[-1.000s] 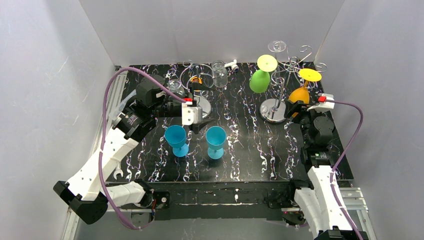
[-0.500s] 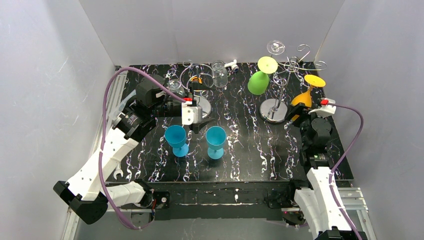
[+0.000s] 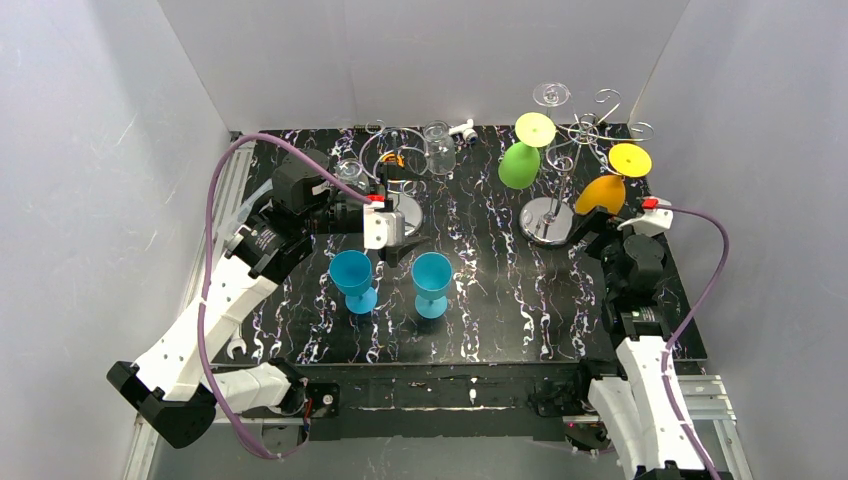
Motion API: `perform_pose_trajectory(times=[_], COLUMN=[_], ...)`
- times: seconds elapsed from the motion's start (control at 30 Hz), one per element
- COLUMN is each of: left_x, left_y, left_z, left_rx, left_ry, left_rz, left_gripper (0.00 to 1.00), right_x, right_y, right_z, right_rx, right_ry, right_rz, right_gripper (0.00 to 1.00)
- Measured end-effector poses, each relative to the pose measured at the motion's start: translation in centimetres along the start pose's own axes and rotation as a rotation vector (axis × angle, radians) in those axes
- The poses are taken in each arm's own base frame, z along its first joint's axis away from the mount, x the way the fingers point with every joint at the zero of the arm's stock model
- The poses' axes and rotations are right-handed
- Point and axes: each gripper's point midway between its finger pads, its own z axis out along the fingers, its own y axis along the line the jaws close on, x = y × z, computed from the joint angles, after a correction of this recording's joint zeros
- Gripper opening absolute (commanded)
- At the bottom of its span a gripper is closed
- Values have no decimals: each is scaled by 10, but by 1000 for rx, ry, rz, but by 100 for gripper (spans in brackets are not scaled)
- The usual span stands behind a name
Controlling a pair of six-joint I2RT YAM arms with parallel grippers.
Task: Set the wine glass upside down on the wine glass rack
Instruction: Turn the wine glass upside down at the wine rack.
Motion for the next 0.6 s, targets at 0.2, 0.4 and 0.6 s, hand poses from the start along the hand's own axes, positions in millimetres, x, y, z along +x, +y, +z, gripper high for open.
perform_pose_trajectory(times=[0.2, 0.4, 0.6], left_x=[-1, -3, 6], left_y=[-1, 5, 28], left_z=[0, 5, 53], left_rx=[4, -7, 0], left_ry=[-4, -28, -96], left_rz=[-7, -6, 51], left_gripper=[98, 85, 74], right_x=[-21, -66, -112], right_y=[6, 26, 53], right_z=[-18, -31, -33], right_rx=[-18, -71, -140], right_ry=[-38, -74, -79], right_rz=[4, 13, 30], right_gripper=[98, 92, 98])
